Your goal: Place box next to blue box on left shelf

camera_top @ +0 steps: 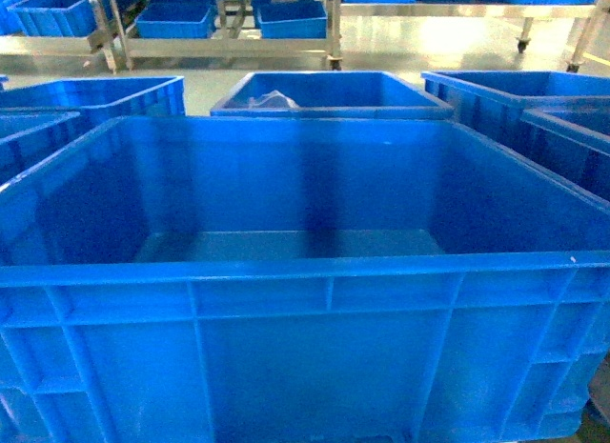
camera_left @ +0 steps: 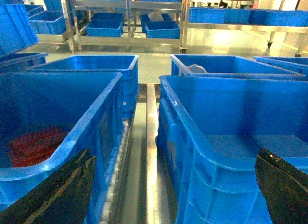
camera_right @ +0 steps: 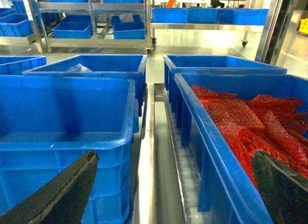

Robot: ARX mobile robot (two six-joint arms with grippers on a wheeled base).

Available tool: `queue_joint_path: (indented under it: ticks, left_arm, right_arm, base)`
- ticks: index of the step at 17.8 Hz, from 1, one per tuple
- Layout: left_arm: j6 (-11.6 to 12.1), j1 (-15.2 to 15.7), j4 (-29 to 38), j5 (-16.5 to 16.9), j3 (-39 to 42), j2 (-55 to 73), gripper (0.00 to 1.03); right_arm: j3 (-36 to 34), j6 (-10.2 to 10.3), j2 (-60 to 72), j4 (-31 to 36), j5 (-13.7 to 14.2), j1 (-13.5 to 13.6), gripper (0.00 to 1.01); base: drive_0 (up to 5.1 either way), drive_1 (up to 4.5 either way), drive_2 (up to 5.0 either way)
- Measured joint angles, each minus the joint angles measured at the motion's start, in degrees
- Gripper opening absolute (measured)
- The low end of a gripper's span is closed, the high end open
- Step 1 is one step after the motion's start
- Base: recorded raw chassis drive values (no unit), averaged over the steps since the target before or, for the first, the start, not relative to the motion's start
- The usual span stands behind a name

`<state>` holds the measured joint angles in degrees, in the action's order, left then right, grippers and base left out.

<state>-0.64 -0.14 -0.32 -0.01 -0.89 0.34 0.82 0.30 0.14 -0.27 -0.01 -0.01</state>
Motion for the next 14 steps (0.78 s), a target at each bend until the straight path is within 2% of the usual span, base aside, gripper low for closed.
queue_joint_path:
  ticks: [14]
  left_arm:
    - [0.02,0.00,0.00,0.00,0.00,0.00,0.98]
  right_arm:
    - [0.00,0.00,0.00,0.00,0.00,0.00,0.98]
  base:
    - [0.0,0.00,0.0]
